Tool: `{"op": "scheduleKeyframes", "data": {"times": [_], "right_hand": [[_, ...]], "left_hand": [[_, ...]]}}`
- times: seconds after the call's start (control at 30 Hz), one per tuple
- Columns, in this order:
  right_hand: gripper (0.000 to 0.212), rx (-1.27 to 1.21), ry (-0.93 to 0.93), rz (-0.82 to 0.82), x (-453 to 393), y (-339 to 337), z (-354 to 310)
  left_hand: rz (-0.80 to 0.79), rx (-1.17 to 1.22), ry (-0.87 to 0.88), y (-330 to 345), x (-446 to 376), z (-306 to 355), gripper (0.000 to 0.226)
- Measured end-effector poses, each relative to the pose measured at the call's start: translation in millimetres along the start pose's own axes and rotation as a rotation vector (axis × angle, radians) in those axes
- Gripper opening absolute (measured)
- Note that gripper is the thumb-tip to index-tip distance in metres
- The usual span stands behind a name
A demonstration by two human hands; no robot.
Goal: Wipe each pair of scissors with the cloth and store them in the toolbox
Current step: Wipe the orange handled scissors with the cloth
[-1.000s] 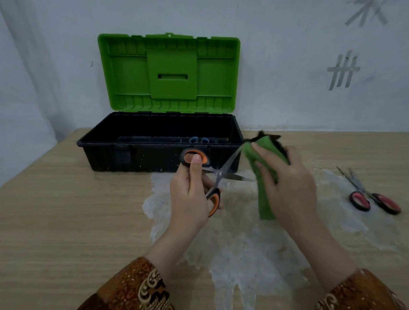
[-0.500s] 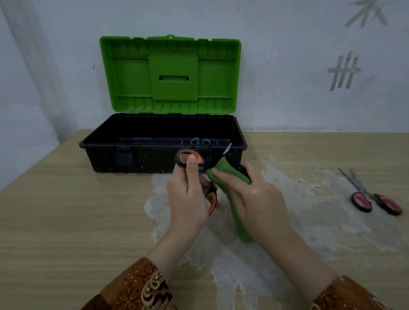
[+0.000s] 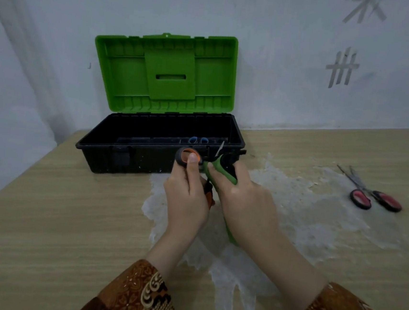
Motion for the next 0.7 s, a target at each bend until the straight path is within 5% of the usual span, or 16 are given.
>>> {"op": "scheduleKeyframes", "data": {"times": [0.4,0.7], "right_hand": [[0.058,0.168,0.081,-0.053,-9,3,28],[0.033,0.018,0.344,0.027,-15,-11,90]], "left_hand": [[-0.133,0.067,0.011,7,11,9,0.03],[-0.244,0.187,-0.179,7,6,4,0.033]]}}
Point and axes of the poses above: each hand's wrist, its own x-axis away from the middle knuckle, its own y-axis out of the palm, z = x × y, the point moved 3 cm from there along -x, towards the middle knuckle, and after that the axes turned 6 degrees about z, right-handed, at the moved point
